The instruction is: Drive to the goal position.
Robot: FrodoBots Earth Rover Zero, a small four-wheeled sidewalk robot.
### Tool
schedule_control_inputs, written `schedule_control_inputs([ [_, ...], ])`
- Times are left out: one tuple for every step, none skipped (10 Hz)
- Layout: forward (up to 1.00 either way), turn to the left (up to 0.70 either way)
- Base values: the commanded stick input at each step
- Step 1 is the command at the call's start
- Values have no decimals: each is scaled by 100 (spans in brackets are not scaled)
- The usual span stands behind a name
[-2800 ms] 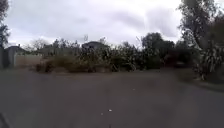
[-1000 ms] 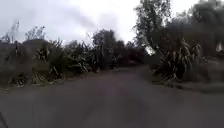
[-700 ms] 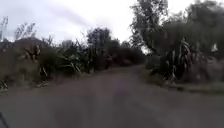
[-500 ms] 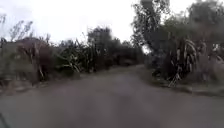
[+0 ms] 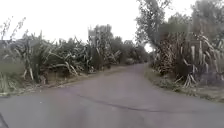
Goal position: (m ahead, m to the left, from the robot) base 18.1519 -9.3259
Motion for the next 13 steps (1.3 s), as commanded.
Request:
schedule_control_inputs([
  [100, 0],
  [100, 0],
  [100, 0],
  [100, 0],
  [100, 0],
  [100, -40],
  [100, -40],
  [100, -40],
  [100, -40],
  [100, -40],
  [100, -40],
  [100, -27],
  [100, -15],
])
